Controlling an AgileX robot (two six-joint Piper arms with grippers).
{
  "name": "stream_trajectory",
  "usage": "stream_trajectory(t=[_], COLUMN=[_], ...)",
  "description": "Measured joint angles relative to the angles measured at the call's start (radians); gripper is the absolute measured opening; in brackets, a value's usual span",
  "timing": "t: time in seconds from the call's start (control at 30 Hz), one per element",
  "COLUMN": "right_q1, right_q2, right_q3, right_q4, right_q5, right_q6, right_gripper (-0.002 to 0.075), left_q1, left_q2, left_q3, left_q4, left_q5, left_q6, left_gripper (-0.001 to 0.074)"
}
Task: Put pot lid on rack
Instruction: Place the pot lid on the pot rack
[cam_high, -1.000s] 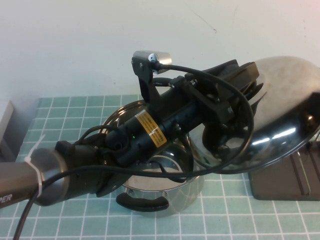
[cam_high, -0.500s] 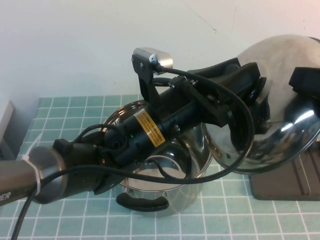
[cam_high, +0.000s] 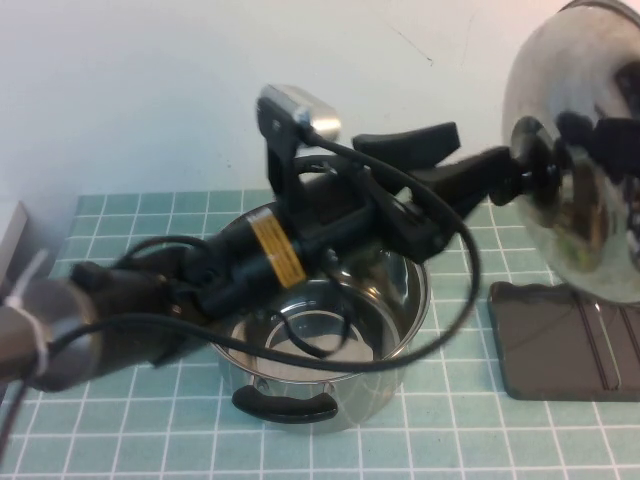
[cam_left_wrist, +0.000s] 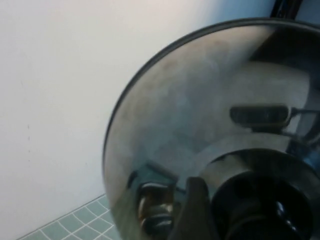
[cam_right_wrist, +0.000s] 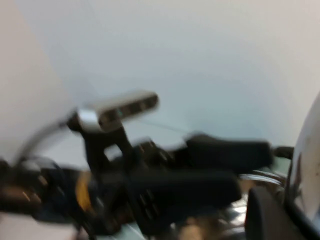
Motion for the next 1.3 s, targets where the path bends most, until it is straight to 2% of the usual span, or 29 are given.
stream_trajectory(t=[0.07,0.2,0.3,0.5,0.73,1.03,1.3], right_q1=[0.000,0.000,0.000,0.000,0.000,0.000,0.000], right_q2=[-0.038,-0.115,-0.139,-0.104,0.027,0.161,0.163], right_q3=[-0.014,-0.016,0.013,0.107,0.112,0.112,0.112], right_q4=[-0.084,-0.274,-0.332,-0.334,-0.172,-0.125,-0.122], right_q5=[-0.037,-0.125,-0.175,-0.335,-0.350,-0.320,-0.314], right_q6=[0.025,0.108,0.147,0.124,-0.056,-0.113,-0.141], right_gripper=[0.0074,0.0074,0.0074,0.0073,0.0073,0.0073,0.0073], left_q1=[0.043,0.148,0.211,0.239,0.240,0.240,0.240], left_q2=[-0.027,-0.110,-0.180,-0.276,-0.297,-0.297,-0.297], left_q3=[0.000,0.000,0.000,0.000,0.000,0.000,0.000], left_q4=[0.073,0.279,0.453,0.733,0.954,0.991,1.007], left_q5=[0.005,0.063,0.146,0.361,0.388,0.332,0.329], left_q6=[-0.050,-0.137,-0.192,-0.333,-0.502,-0.548,-0.550], left_gripper=[0.0454,0.0142,0.0039,0.0005,0.0002,0.0002,0.0001])
